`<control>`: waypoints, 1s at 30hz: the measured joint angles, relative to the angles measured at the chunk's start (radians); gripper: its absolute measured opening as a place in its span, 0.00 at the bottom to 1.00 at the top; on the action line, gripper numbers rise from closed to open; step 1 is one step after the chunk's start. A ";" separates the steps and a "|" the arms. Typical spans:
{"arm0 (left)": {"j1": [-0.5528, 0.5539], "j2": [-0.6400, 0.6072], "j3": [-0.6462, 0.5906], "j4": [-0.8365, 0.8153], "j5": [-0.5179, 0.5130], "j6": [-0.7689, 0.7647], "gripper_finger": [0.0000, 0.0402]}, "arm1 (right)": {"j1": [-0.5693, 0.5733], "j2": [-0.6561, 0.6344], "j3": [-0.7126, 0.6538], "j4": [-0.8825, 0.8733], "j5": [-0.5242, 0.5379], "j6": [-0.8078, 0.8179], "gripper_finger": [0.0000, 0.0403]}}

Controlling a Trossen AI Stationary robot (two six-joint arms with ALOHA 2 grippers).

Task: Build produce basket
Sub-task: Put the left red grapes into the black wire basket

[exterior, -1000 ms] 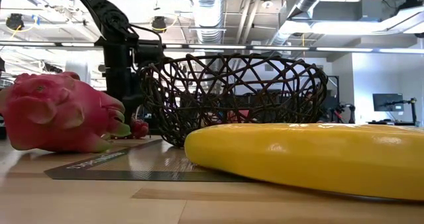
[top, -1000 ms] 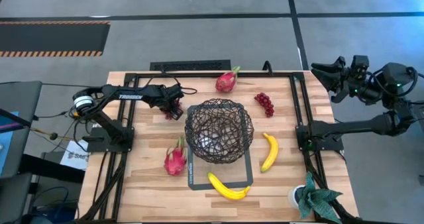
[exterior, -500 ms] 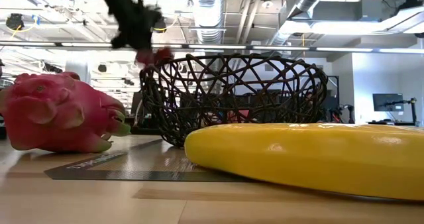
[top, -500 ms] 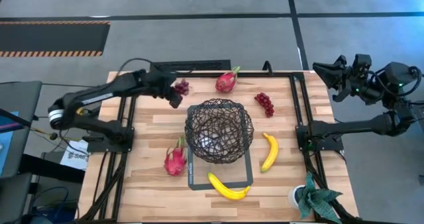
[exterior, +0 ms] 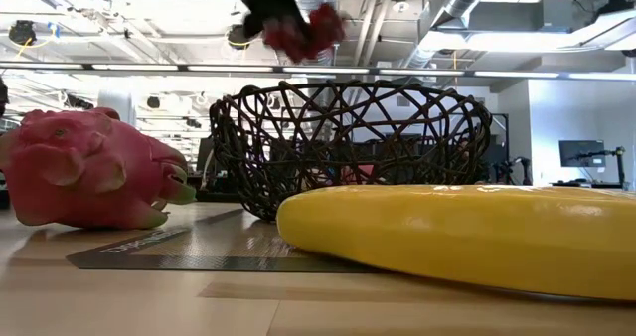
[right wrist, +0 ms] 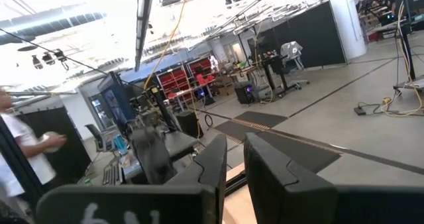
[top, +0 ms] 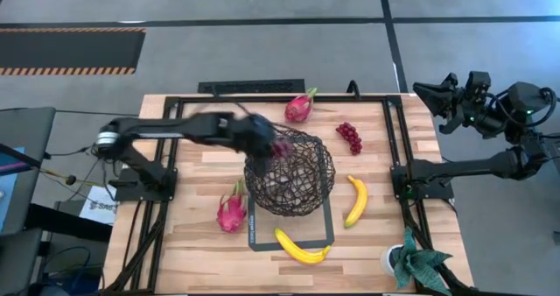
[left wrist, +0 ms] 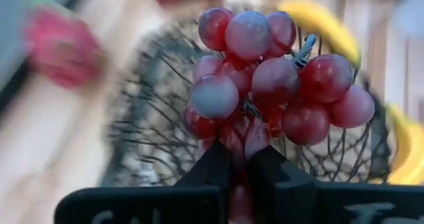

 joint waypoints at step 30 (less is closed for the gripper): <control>0.025 0.469 0.274 -0.277 -0.013 0.022 0.38 | 0.000 0.000 0.000 -0.037 -0.119 -0.009 0.18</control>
